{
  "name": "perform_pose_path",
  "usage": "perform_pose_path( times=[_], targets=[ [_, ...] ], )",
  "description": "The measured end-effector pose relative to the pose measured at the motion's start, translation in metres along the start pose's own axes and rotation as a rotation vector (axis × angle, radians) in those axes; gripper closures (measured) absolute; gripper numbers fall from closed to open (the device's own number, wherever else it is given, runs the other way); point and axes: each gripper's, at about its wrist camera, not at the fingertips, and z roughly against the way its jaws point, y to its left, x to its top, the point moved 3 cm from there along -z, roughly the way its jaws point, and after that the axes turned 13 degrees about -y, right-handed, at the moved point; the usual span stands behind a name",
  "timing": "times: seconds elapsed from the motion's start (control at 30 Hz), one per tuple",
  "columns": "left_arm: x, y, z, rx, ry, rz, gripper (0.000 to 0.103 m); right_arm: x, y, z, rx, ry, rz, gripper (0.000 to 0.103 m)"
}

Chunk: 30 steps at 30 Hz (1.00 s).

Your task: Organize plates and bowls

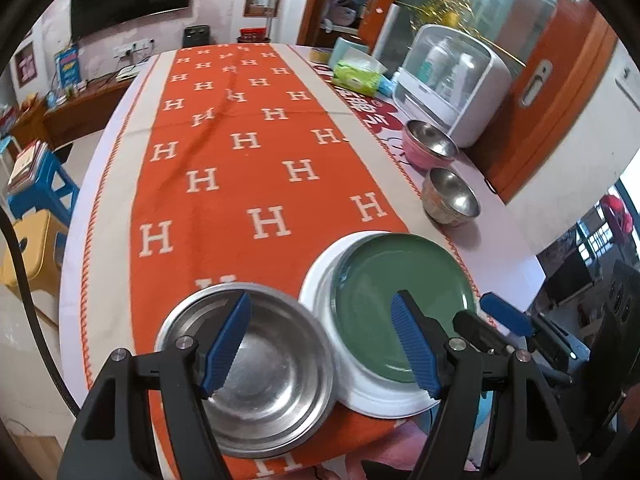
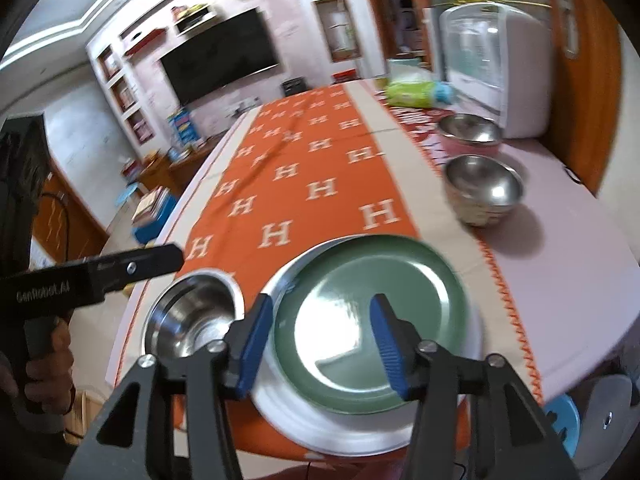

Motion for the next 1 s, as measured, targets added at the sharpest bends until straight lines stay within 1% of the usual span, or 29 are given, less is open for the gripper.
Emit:
perform_pose_path(
  times=[0.1, 0.3, 0.43, 0.5, 0.67, 1.0],
  targets=[
    [0.005, -0.016, -0.006, -0.022, 0.005, -0.024, 0.032, 0.003, -0.021, 0.004, -0.038, -0.023, -0.043, 0.047],
    [0.017, -0.051, -0.028, -0.034, 0.034, -0.060, 0.032, 0.008, -0.063, 0.005, -0.086, -0.022, -0.113, 0.043],
    [0.025, -0.077, -0.046, -0.012, 0.066, -0.083, 0.031, 0.019, -0.091, 0.002, -0.099, -0.014, -0.142, 0.042],
    [0.031, -0.091, -0.054, -0.005, 0.074, -0.090, 0.029, 0.027, -0.105, 0.002, -0.099, -0.019, -0.150, 0.041],
    [0.048, -0.121, -0.074, 0.019, 0.078, -0.096, 0.026, 0.051, -0.142, -0.006, -0.102, -0.025, -0.160, 0.035],
    [0.091, -0.166, -0.125, 0.068, 0.076, -0.098, 0.024, 0.100, -0.217, -0.037, -0.095, -0.035, -0.207, 0.034]
  ],
)
